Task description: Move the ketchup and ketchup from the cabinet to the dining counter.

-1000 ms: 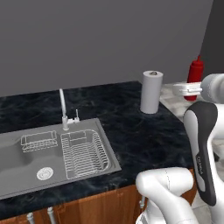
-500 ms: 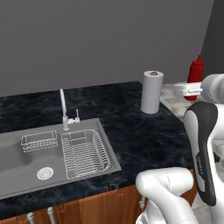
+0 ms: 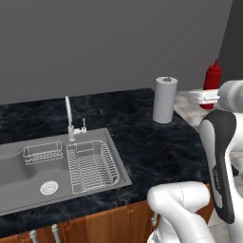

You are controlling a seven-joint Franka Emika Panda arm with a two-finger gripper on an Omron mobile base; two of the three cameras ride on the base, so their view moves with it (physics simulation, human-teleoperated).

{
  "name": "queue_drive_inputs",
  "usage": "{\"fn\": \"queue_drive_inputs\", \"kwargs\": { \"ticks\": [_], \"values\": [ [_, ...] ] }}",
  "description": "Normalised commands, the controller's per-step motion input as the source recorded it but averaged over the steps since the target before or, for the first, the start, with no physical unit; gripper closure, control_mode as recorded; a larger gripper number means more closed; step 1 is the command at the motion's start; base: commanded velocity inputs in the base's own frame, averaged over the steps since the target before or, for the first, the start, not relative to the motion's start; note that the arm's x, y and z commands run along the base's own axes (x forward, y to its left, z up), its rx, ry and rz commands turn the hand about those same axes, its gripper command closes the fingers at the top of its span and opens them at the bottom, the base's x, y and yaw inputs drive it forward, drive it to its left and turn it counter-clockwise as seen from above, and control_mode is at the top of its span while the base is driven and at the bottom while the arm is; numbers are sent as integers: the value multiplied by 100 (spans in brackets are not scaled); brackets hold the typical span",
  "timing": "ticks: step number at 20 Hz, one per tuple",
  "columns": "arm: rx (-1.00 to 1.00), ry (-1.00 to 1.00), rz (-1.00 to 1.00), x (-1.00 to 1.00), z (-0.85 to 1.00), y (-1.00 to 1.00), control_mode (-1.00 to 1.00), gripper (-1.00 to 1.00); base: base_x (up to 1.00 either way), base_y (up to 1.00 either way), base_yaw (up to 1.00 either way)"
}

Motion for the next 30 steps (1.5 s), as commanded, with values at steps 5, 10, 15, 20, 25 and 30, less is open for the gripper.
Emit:
{"fn": "queue_drive_inputs", "kwargs": {
  "ticks": [5,10,15,20,25,30],
  "values": [
    [0,0,0,2,-2,0,-100,100,0,0,0],
    [0,1,4,24,-38,0,-100,100,0,0,0],
    [0,8,8,44,-71,0,-100,100,0,0,0],
    [0,17,8,70,-85,5,-100,100,0,0,0],
    [0,17,8,79,-75,2,-100,100,0,0,0],
    [0,11,6,70,-69,0,-100,100,0,0,0]
  ]
}}
